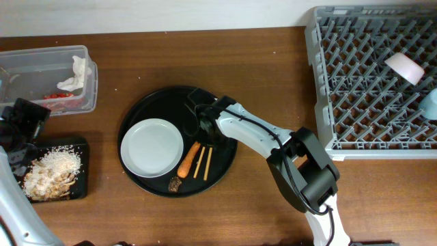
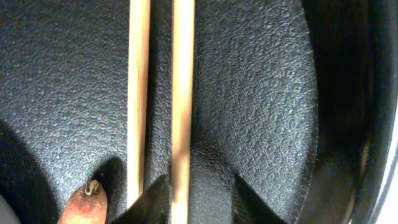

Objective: Sort waste into correct bins and load items into the dishwasher rack
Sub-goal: 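Carry the chopstick right and drop it into the rack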

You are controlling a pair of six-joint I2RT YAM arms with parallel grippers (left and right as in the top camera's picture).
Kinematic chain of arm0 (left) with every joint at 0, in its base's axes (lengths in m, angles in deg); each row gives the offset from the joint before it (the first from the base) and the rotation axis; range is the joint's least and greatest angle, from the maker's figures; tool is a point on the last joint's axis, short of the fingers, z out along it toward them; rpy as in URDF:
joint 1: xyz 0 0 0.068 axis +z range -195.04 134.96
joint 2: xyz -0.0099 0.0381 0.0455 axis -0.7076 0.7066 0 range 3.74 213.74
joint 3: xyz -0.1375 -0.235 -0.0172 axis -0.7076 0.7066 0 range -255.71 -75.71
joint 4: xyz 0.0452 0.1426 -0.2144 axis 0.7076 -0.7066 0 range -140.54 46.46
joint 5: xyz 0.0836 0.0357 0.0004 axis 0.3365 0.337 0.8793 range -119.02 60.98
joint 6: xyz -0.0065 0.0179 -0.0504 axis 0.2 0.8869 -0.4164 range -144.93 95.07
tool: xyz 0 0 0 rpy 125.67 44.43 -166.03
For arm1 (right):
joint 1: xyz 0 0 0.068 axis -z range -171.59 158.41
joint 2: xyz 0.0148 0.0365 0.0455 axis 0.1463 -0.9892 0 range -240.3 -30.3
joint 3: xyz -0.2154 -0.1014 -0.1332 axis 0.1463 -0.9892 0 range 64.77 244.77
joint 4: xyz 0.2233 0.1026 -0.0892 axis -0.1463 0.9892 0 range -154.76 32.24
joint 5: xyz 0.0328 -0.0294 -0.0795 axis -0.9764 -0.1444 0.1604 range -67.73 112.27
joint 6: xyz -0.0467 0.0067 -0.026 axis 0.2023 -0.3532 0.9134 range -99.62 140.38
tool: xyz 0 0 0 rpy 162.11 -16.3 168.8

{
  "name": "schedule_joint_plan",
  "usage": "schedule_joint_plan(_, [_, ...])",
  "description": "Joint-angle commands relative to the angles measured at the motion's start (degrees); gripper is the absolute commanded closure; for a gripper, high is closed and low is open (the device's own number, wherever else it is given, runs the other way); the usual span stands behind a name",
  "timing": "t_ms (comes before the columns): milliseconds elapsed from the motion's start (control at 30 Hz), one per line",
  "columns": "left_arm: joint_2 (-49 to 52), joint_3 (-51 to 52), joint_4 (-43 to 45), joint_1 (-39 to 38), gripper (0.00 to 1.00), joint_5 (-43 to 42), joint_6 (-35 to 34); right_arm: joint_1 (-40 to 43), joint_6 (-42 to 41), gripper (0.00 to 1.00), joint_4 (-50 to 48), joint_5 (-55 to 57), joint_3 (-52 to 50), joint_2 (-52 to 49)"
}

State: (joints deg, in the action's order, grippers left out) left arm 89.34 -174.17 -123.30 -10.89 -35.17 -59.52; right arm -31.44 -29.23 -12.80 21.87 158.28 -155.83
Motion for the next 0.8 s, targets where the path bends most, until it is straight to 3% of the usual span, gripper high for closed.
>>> schedule_joint_plan(0, [-0.81, 0.17, -0.07, 0.15, 0.01, -0.02, -0.57, -0.31, -0.22, 0.75, 0.96, 1.79, -0.31, -1.6])
schedule_joint_plan(67, [-0.81, 0.17, -0.07, 0.15, 0.01, -0.02, -0.57, -0.31, -0.2, 0.84, 1.36, 1.75, -0.31, -1.6])
schedule_joint_plan(100, [-0.81, 0.17, -0.07, 0.15, 0.01, -0.02, -0.57, -0.31, -0.2, 0.96, 1.66, 1.66, -0.31, -1.6])
schedule_joint_plan(200, [-0.81, 0.17, -0.07, 0.15, 0.01, -0.02, -0.57, 0.26, -0.13, 0.96, 4.9, -0.39, 2.25, -1.22])
schedule_joint_plan(333, [-0.81, 0.17, -0.07, 0.15, 0.01, -0.02, -0.57, 4.59, 9.62, 0.96, 13.99, -0.39, 13.86, 1.97])
schedule_joint_plan(500, [-0.81, 0.17, -0.07, 0.15, 0.01, -0.02, -0.57, 20.02, 25.46, 0.96, 27.43, -0.37, 36.83, 3.06])
schedule_joint_plan(533, [-0.81, 0.17, -0.07, 0.15, 0.01, -0.02, -0.57, 27.08, 31.69, 0.96, 27.3, -0.42, 41.55, 3.06])
schedule_joint_plan(633, [-0.81, 0.17, -0.07, 0.15, 0.01, -0.02, -0.57, 39.47, 44.94, 0.96, 23.5, -0.44, 43.23, 2.86])
schedule_joint_plan(767, [-0.81, 0.17, -0.04, 0.15, 0.01, -0.02, -0.57, 48.46, 49.46, 0.96, 17.03, -1.55, 42.66, 0.44])
